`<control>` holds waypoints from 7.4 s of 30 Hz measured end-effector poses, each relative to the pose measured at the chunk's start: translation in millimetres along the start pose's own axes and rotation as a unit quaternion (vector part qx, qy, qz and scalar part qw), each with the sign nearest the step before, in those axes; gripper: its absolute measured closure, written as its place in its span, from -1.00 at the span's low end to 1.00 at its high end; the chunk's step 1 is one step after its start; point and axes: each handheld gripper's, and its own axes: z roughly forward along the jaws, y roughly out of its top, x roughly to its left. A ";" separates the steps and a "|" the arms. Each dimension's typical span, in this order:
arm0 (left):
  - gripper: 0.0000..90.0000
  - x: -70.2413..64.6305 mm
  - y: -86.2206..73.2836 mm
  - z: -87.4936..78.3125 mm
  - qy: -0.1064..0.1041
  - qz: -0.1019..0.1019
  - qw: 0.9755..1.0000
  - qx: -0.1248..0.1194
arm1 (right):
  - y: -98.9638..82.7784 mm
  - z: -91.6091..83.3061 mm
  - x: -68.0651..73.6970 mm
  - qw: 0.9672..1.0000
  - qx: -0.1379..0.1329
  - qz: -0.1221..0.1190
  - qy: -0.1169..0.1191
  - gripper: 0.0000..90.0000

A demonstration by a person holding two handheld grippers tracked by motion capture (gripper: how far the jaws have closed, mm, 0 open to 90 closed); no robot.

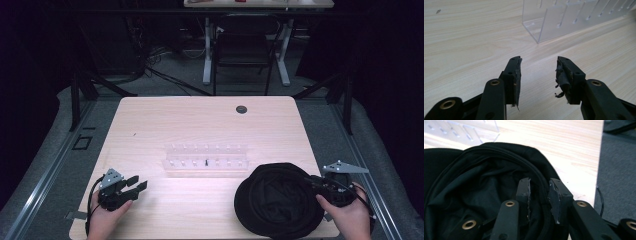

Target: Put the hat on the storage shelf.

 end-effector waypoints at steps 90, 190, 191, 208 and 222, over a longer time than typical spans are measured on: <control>0.22 2.4 1.1 -4.7 0.000 -0.014 1.000 -0.001 | 26.9 33.6 -43.1 0.957 0.281 0.044 0.047 0.80; 0.20 2.5 0.3 -5.0 0.004 -0.013 1.000 -0.001 | 117.2 -60.2 3.4 0.899 0.185 0.221 0.329 0.94; 0.20 2.4 0.3 -5.0 0.004 -0.013 1.000 -0.002 | 118.3 -61.2 3.6 0.898 0.181 0.221 0.334 0.94; 0.20 0.7 1.3 -5.2 0.004 -0.013 1.000 -0.008 | 126.3 -67.8 1.4 0.861 0.071 0.269 0.426 0.94; 0.26 -0.8 2.2 -5.3 -0.002 -0.009 1.000 -0.007 | 144.4 -60.0 19.1 0.842 0.038 0.282 0.458 0.94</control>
